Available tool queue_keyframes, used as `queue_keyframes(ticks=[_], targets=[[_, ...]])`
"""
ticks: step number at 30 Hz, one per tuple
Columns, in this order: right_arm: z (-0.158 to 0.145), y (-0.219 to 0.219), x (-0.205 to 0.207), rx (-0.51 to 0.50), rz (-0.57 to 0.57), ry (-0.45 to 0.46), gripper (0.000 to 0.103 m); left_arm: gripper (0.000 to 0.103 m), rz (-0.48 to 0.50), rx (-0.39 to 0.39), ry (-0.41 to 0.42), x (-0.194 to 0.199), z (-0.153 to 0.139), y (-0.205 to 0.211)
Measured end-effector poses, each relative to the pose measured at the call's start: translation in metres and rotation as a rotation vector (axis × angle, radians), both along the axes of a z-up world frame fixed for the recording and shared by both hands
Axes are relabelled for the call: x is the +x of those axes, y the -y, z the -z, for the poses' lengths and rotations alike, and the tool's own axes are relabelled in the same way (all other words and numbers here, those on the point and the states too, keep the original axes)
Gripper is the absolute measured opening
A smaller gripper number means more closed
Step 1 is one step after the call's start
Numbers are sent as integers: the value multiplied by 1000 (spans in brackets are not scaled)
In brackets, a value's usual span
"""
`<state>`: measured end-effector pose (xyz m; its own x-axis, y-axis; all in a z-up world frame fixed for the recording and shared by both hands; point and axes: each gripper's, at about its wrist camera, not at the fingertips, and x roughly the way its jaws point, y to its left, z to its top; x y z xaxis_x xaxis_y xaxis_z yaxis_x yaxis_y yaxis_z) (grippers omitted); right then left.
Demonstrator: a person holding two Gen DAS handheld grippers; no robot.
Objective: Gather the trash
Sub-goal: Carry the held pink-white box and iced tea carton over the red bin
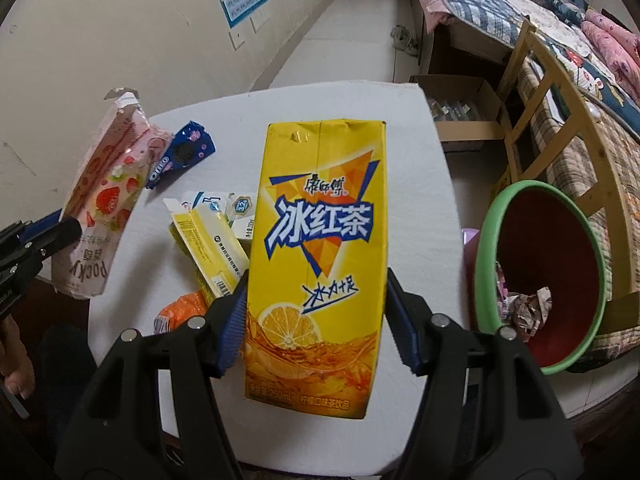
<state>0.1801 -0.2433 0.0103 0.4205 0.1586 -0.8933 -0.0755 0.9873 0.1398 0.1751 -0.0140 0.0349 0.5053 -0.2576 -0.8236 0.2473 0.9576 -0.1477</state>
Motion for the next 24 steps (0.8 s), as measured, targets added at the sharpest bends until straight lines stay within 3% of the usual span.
queue_keyframes(ticks=[5, 24], targets=[[-9, 18, -9, 5, 22, 21, 60, 25, 7, -39, -1, -3, -3, 19], [-13, 106, -19, 14, 149, 32, 60, 21, 184, -84, -36, 15, 0, 130]])
